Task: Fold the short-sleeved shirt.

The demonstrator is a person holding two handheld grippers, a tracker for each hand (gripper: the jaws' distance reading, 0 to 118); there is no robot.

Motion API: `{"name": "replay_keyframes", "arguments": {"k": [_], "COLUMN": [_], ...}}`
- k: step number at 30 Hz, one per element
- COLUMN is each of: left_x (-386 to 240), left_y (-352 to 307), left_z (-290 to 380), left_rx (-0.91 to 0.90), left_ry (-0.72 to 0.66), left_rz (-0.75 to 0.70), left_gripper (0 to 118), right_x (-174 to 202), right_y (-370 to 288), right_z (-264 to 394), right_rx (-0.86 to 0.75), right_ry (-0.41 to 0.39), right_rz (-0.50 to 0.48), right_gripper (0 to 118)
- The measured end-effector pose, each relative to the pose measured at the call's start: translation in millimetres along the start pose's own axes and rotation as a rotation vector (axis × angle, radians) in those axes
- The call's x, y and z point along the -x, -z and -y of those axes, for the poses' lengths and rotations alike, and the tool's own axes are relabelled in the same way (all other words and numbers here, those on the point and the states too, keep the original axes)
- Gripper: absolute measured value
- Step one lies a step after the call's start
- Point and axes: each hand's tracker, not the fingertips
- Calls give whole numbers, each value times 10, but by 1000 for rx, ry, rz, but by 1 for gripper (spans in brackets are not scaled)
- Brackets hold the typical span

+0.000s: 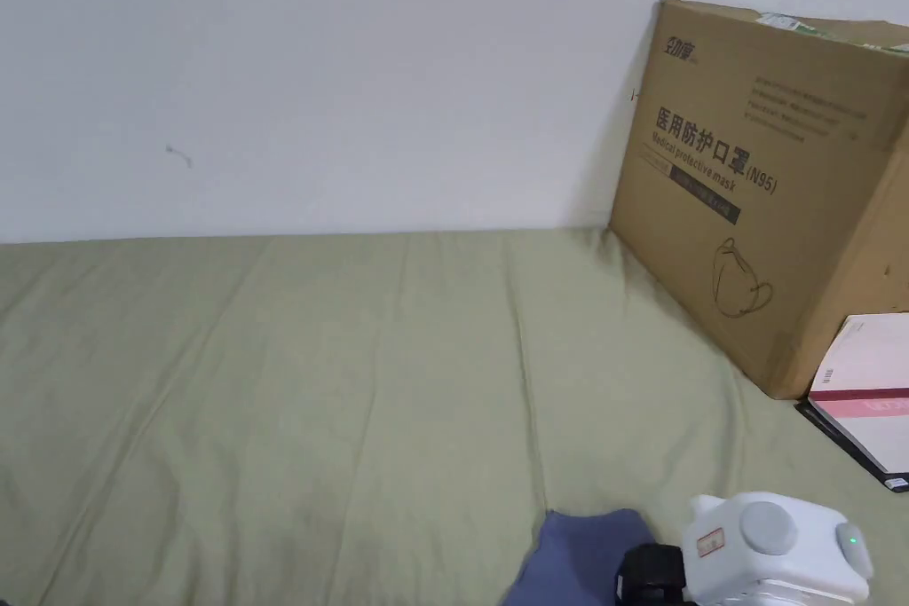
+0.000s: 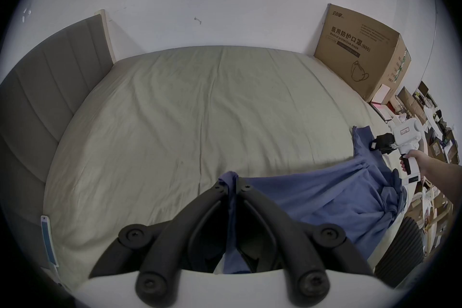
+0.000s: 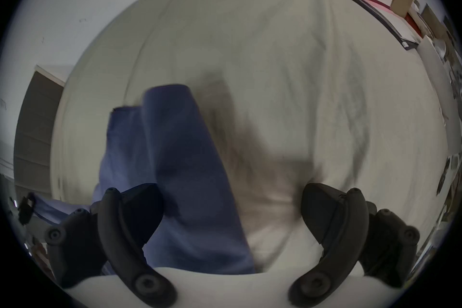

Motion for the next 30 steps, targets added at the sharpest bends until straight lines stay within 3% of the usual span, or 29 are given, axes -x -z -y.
{"name": "replay_keyframes", "arguments": {"k": [1,4,6,7,8,9,10,12,15,19,22,27,30], "left_x": [11,56,52,38,34,7,-33,-87,-90,-60,-127,-197,-198], "left_y": [-11,3,0,-11,-15,-47,-97,-211,-439,-791,-1065,-1473,-1638], "left_z": [13,48,75,92,111,125,137,117,-30,-431,-758,-1280,-1582], "left_rx": [8,29,40,41,41,39,25,3,-42,-130,-212,-307,-360], "left_ry": [-2,-6,-27,-34,-37,-40,-30,-3,-40,-84,-7,-12,-8], "left_rz": [-4,-12,-9,-7,-5,2,5,-25,-6,18,-26,-5,-24], "left_gripper": [3,3,3,3,3,3,3,3,3,3,3,3,3], "right_x": [85,244,293,315,333,333,299,200,156,160,257,570,749], "right_y": [-46,-130,-268,-337,-403,-517,-645,-971,-1543,-2388,-2924,-3690,-4021], "right_z": [56,145,220,248,276,329,347,364,398,279,92,-135,-333], "right_rx": [-22,-37,-64,-70,-77,-117,-154,-219,-355,-490,-566,-707,-748], "right_ry": [-34,-167,-218,-229,-232,-236,-231,-169,-108,-126,-147,-216,-210], "right_rz": [39,109,80,49,0,62,22,-87,-124,-187,-204,-171,-173], "right_gripper": [110,89,41,2,1,1,1,1,1,1,1,1,1]}}
